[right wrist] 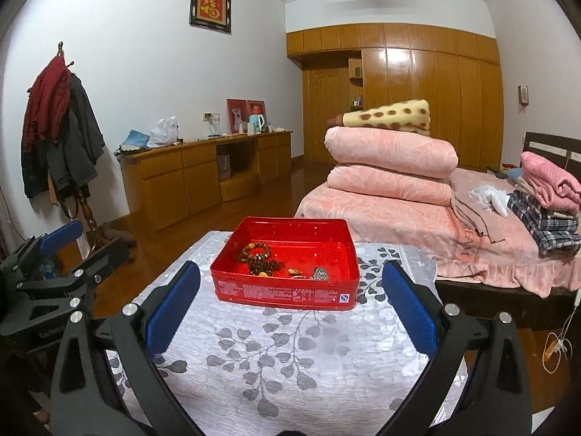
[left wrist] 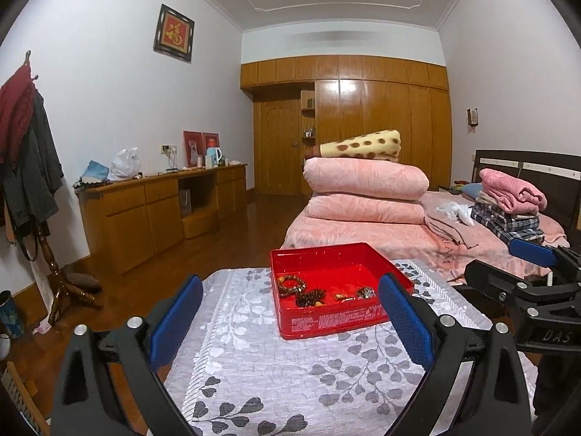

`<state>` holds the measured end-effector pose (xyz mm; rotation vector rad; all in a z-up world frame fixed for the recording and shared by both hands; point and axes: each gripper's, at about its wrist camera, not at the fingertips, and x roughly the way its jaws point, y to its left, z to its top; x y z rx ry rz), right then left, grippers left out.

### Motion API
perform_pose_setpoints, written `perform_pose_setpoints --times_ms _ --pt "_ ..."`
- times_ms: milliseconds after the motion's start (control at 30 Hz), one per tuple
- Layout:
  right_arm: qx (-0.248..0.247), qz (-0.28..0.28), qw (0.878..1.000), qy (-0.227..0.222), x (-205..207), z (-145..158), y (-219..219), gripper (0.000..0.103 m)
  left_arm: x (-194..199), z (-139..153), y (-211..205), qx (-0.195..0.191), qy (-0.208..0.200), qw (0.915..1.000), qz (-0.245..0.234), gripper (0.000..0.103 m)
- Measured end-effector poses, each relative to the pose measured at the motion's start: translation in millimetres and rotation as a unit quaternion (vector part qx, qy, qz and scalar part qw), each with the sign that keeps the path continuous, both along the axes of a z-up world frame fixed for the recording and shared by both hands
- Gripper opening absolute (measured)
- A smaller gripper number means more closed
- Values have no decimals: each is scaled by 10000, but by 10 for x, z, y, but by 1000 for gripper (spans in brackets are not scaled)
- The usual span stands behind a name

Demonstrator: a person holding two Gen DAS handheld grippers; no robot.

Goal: Organize jewelry

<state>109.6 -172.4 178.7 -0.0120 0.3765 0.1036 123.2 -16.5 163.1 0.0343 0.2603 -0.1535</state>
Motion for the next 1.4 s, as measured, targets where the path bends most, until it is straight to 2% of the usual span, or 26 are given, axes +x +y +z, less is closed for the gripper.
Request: perform_pose_setpoints --times_ms 400,1400 --pt "-29 12 9998 -176 -110 86 -5 97 -94 75 6 -21 -179 9998 -40 95" --pt "-25 6 9998 -196 -124 84 1 97 -115 75 24 -90 -185 9998 -69 95"
